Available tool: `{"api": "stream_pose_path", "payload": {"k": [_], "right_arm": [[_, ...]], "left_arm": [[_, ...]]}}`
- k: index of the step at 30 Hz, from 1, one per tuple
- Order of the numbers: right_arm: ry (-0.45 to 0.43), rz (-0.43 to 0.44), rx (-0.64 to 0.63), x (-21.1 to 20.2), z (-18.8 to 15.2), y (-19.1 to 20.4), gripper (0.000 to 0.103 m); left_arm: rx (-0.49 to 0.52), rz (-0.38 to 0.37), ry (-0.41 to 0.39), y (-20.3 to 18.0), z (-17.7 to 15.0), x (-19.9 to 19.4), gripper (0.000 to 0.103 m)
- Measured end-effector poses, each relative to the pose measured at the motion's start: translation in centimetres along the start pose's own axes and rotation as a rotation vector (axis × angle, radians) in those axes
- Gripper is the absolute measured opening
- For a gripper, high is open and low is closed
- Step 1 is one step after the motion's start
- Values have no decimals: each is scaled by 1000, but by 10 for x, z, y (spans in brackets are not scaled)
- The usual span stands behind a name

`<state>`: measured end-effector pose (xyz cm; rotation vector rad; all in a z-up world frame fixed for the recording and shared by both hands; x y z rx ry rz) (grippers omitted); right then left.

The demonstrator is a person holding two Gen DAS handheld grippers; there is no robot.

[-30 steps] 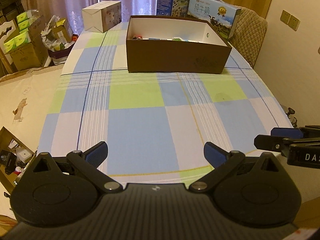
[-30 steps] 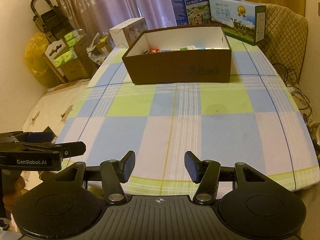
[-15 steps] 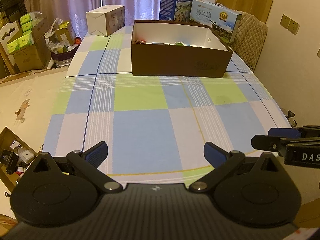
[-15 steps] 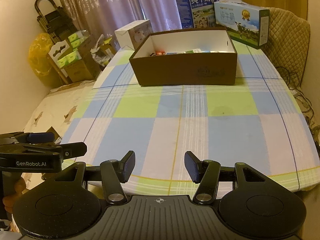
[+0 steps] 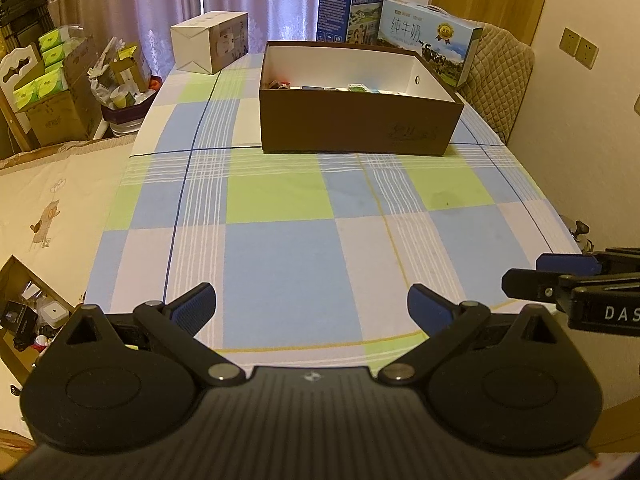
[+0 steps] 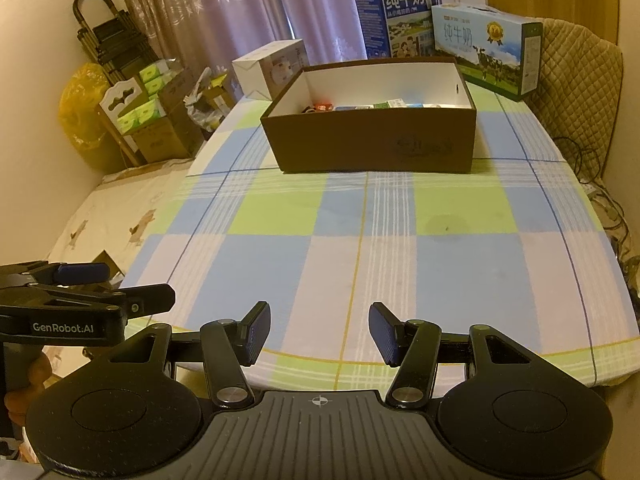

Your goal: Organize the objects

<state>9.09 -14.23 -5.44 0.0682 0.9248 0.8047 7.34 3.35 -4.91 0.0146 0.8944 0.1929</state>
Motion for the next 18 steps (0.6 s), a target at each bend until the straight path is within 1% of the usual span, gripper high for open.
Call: {"api": "stream_pose_path", "payload": {"k": [18], "right_arm": [[6, 0, 4, 1, 5, -6, 52]], "left_arm": [[5, -3, 3, -11, 8, 7, 101]]}}
Point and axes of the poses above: each gripper's, at about its wrist camera, not at the fingertips, and x roughly the way its jaws point, y to its left, z to its top, the point moved 7 cm from there along x, roughly the way its jaws point, and after that the axes turned 11 degrees about z, right-handed, at the moved point
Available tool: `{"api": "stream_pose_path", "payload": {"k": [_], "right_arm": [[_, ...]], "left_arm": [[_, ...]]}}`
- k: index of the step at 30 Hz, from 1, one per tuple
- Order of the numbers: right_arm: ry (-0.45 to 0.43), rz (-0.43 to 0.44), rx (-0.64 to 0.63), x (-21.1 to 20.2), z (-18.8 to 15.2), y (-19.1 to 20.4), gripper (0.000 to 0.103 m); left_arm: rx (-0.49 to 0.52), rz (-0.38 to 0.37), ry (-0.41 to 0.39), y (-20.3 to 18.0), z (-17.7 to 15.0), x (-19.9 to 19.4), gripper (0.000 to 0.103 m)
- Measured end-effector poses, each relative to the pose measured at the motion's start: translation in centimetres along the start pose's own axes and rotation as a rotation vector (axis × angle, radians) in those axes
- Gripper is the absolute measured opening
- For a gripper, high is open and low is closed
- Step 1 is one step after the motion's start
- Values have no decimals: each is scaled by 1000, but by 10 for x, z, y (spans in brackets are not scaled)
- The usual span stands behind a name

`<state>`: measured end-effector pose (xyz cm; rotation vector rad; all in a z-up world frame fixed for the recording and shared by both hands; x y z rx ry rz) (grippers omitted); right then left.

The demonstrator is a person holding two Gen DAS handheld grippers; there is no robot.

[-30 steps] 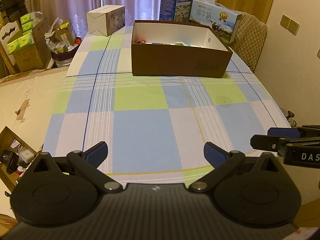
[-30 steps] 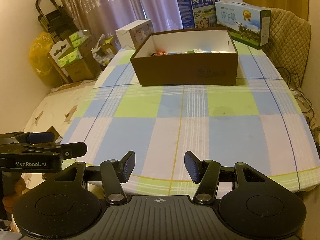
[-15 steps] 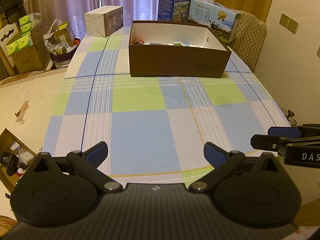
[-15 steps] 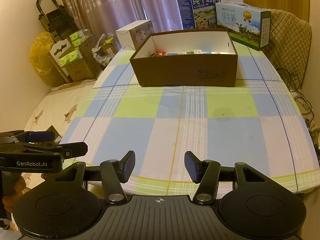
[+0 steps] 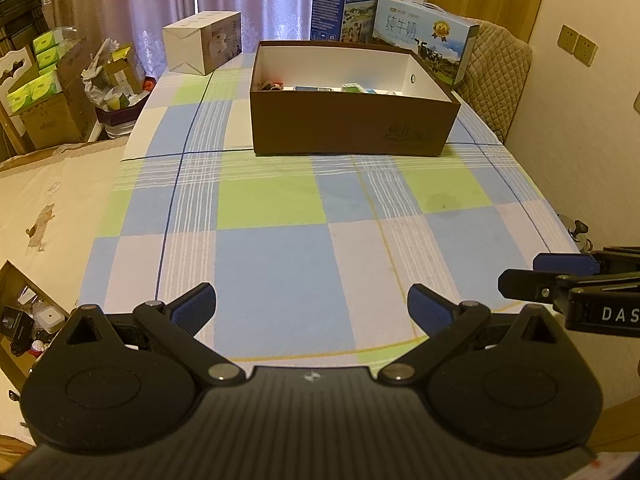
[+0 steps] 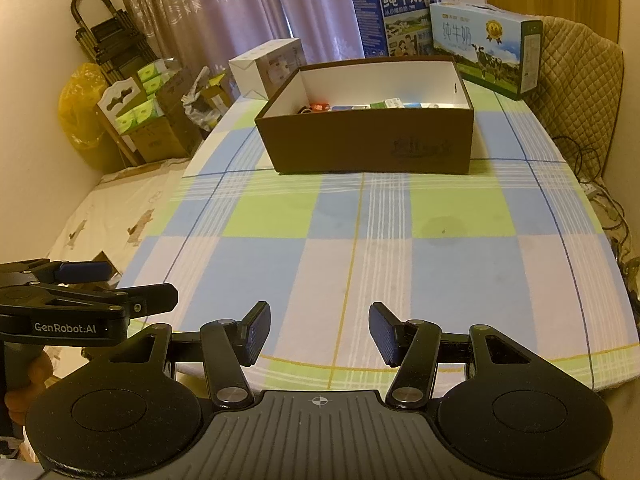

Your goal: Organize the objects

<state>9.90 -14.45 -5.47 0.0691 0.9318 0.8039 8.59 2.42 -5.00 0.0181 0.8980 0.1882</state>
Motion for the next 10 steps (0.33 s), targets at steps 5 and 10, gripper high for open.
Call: {"api": "stream_pose_path", "payload": {"k": [5, 10], "right_arm": [[-1, -2, 4, 0, 3, -4, 52], [-2, -5, 11, 1, 8, -12, 52]], "left_arm": [[7, -8, -5, -6, 4, 4, 101], [15, -16, -8, -11, 9, 7, 101]]}}
Point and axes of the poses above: each gripper's, at about its wrist camera, not at the fingertips, and x roughly the way its jaws point, y to its left, z to its top, the point moved 7 cm from there along x, roughly the way its jaws point, and after that the axes turned 11 degrees about z, right-handed, at the moved point
